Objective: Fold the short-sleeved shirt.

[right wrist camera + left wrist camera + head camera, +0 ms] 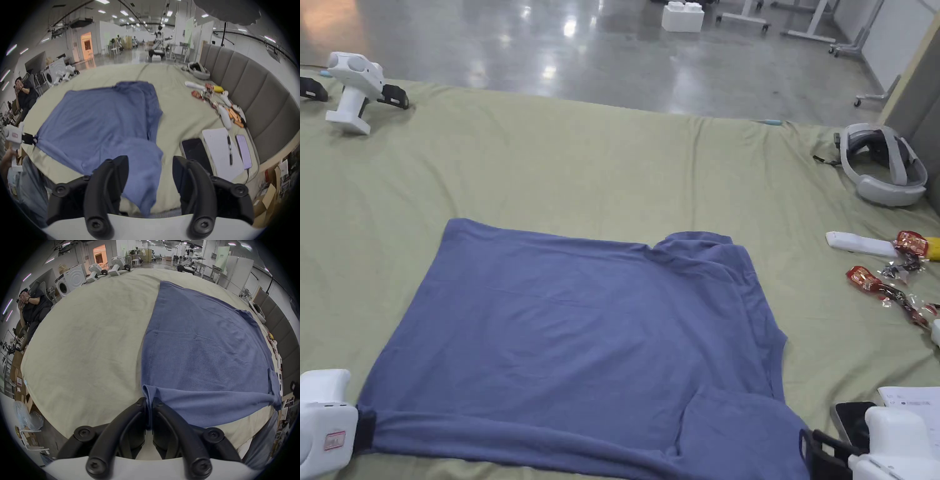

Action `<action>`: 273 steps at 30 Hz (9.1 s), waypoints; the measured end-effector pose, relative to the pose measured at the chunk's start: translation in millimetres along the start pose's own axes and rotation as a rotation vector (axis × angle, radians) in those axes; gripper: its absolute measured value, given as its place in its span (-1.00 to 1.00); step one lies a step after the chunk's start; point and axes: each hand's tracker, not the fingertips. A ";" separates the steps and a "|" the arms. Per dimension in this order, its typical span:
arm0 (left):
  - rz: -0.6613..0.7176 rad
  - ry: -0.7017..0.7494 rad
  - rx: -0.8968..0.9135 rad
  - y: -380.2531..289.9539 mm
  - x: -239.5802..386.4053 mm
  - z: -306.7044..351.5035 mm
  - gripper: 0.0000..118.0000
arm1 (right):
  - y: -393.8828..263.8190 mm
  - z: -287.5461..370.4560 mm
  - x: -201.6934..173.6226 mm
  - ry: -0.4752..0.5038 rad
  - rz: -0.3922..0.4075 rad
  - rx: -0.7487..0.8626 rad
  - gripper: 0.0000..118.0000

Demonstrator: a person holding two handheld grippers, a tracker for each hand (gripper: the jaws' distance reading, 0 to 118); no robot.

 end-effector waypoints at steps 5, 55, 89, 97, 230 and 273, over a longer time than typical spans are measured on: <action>-0.003 -0.002 -0.001 -2.0 8.1 10.1 -0.84 | -31.3 -14.7 -3.0 0.004 -0.024 -0.167 0.20; 0.047 -0.097 0.223 83.3 2.2 27.9 -0.84 | 100.4 -81.1 -11.1 0.071 -0.032 -0.054 -0.84; 0.067 -0.154 0.415 144.6 34.8 17.6 0.11 | 166.4 -109.0 -29.7 0.020 -0.091 0.290 0.00; -0.103 -0.011 0.807 90.8 87.0 105.2 -0.03 | 126.3 -22.1 -95.1 -0.012 -0.056 0.671 -0.31; -0.014 -0.039 0.003 -12.4 -18.0 14.7 -0.69 | -30.7 -63.6 -36.6 -0.018 0.042 -0.189 -0.39; -0.019 -0.044 0.477 99.1 29.9 40.2 -0.96 | 97.1 -19.8 -143.1 0.001 -0.015 0.654 -0.78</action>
